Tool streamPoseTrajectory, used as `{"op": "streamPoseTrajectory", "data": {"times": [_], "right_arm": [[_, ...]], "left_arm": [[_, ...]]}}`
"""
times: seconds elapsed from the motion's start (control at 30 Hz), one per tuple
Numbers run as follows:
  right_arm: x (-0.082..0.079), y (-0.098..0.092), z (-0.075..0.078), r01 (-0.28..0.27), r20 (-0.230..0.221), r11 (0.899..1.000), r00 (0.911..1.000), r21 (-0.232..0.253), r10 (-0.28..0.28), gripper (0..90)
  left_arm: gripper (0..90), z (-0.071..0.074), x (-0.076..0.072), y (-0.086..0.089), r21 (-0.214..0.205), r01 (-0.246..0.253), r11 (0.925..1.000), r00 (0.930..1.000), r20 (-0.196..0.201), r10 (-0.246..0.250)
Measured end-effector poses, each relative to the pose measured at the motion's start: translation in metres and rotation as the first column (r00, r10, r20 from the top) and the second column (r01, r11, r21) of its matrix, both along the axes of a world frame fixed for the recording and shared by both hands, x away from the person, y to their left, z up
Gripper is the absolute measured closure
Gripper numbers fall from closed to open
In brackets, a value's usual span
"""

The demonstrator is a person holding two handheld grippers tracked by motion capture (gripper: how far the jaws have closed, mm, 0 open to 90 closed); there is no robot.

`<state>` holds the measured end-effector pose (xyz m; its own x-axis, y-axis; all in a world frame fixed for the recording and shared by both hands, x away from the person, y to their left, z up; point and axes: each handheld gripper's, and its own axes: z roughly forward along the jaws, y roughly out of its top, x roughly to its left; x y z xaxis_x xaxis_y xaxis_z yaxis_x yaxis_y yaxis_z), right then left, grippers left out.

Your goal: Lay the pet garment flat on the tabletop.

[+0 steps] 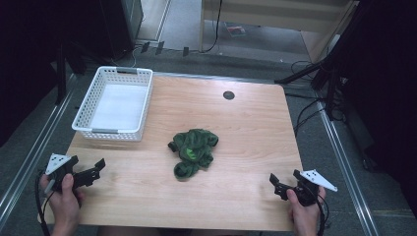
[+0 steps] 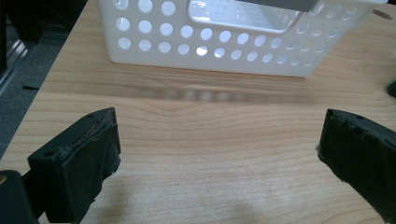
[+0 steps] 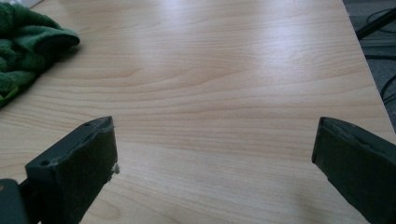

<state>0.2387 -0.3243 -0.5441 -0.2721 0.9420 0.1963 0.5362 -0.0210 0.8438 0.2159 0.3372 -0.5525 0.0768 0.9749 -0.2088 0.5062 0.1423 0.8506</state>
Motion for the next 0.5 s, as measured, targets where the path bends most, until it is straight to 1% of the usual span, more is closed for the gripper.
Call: {"op": "streamPoseTrajectory", "data": {"times": [0.07, 0.1, 0.13, 0.17, 0.23, 0.27, 0.3, 0.37, 0.4, 0.43, 0.47, 0.5], "right_arm": [[0.0, 0.001, 0.001, -0.011, 0.007, 1.0, 0.9999, -0.009, 0.011, 2.2], [-0.001, 0.004, 0.002, -0.023, 0.01, 0.999, 0.9997, -0.032, 0.023, 3.3], [-0.002, 0.006, 0.002, -0.034, 0.012, 0.999, 0.9993, -0.042, 0.034, 3.4], [-0.002, 0.006, 0.002, -0.034, 0.012, 0.999, 0.9993, -0.042, 0.034, 3.4], [-0.002, 0.011, 0.004, -0.051, 0.013, 0.997, 0.9986, -0.051, 0.052, 3.4], [-0.002, 0.014, 0.005, -0.057, 0.011, 0.997, 0.9983, -0.051, 0.058, 3.4], [-0.002, 0.022, 0.01, -0.075, 0.026, 0.996, 0.9967, -0.044, 0.076, 3.5], [-0.002, 0.025, 0.012, -0.08, 0.031, 0.996, 0.9962, -0.041, 0.082, 3.7], [-0.002, 0.036, 0.019, -0.096, 0.055, 0.995, 0.9936, -0.038, 0.098, 4.5], [-0.002, 0.036, 0.019, -0.096, 0.055, 0.995, 0.9936, -0.038, 0.098, 4.5], [-0.001, 0.048, 0.026, -0.121, 0.068, 0.992, 0.99, -0.039, 0.123, 4.7], [-0.001, 0.048, 0.026, -0.121, 0.068, 0.992, 0.99, -0.039, 0.123, 4.7]], "left_arm": [[0.0, 0.0, 0.0, -0.001, 0.003, 0.002, 1.0, 1.0, 0.003, -0.002], [0.0, 0.0, 0.0, -0.001, 0.003, 0.001, 1.0, 1.0, 0.003, -0.002], [0.0, 0.0, 0.0, 0.0, 0.003, 0.001, 1.0, 1.0, 0.001, -0.001], [0.0, 0.0, 0.0, 0.0, 0.001, 0.001, 1.0, 1.0, 0.002, -0.001], [0.0, 0.0, 0.0, 0.0, 0.0, 0.0, 1.0, 1.0, 0.001, 0.0], [0.0, 0.0, 0.0, 0.0, 0.002, 0.001, 1.0, 1.0, 0.002, -0.001], [0.0, 0.0, 0.0, 0.0, 0.003, 0.002, 1.0, 1.0, 0.002, -0.002], [0.0, 0.0, 0.0, 0.0, 0.002, 0.001, 1.0, 1.0, -0.001, -0.001], [0.0, 0.0, 0.0, 0.0, 0.003, 0.001, 1.0, 1.0, -0.002, -0.001], [0.0, 0.0, 0.0, -0.001, 0.005, 0.002, 1.0, 1.0, -0.003, -0.002], [0.0, 0.0, 0.0, -0.001, 0.007, 0.002, 1.0, 1.0, -0.002, -0.002], [0.0, 0.0, 0.0, -0.001, 0.007, 0.003, 1.0, 1.0, -0.002, -0.003]]}}
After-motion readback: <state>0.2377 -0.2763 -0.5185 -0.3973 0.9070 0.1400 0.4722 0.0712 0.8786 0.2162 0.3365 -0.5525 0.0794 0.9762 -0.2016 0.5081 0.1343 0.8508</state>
